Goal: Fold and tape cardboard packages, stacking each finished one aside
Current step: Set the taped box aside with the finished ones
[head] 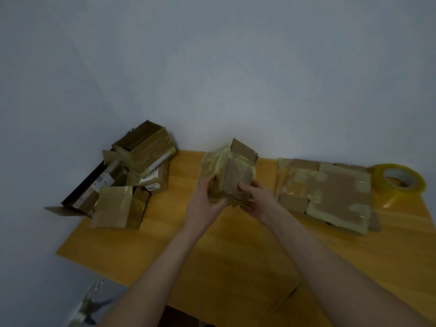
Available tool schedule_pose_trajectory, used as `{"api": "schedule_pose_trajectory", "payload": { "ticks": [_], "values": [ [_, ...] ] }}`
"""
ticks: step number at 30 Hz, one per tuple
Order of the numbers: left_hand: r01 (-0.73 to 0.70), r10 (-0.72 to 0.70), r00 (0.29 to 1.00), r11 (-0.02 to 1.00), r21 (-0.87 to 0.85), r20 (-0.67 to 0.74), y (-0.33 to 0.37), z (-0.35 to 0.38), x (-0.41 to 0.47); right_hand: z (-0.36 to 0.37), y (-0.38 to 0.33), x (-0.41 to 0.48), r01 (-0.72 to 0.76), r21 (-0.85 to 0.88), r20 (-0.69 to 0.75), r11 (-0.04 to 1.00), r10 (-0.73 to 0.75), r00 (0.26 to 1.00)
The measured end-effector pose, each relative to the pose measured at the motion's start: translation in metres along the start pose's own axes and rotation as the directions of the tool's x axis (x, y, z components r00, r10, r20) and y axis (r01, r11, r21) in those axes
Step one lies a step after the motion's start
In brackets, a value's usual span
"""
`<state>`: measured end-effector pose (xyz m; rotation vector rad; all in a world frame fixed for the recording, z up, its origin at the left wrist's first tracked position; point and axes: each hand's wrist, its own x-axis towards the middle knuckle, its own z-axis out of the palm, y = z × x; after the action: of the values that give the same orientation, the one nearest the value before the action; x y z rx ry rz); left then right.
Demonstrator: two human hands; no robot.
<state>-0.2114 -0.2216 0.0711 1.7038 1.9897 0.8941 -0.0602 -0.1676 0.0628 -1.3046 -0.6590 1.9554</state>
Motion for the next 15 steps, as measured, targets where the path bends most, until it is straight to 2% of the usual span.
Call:
{"api": "schedule_pose_trajectory", "payload": {
  "ticks": [3, 5, 8, 10, 12, 15],
  "values": [
    [0.108, -0.106, 0.993, 0.993, -0.047, 0.048, -0.035, -0.011, 0.04, 0.043, 0.007, 0.045, 0.047, -0.109, -0.097, 0.993, -0.058, 0.994],
    [0.109, -0.108, 0.992, 0.994, -0.009, 0.066, -0.064, -0.018, 0.073, 0.074, 0.012, 0.081, 0.055, -0.118, -0.157, 0.992, -0.073, 0.985],
    [0.064, -0.07, 0.996, 0.99, 0.125, 0.046, -0.108, -0.026, 0.123, 0.118, 0.021, 0.138, 0.031, -0.079, -0.203, 0.996, -0.046, 0.978],
    [0.034, -0.051, 0.997, 0.961, 0.274, 0.055, -0.136, -0.033, 0.152, 0.144, 0.027, 0.171, -0.005, -0.04, -0.198, 0.999, -0.003, 0.98],
    [0.013, -0.066, 0.992, 0.901, 0.434, 0.108, -0.163, -0.037, 0.175, 0.166, 0.031, 0.196, -0.055, -0.005, -0.207, 0.998, 0.053, 0.977],
    [0.016, -0.142, 0.962, 0.884, 0.467, 0.235, -0.195, -0.038, 0.19, 0.18, 0.038, 0.219, -0.034, 0.088, -0.232, 0.996, 0.053, 0.971]
  ]
}}
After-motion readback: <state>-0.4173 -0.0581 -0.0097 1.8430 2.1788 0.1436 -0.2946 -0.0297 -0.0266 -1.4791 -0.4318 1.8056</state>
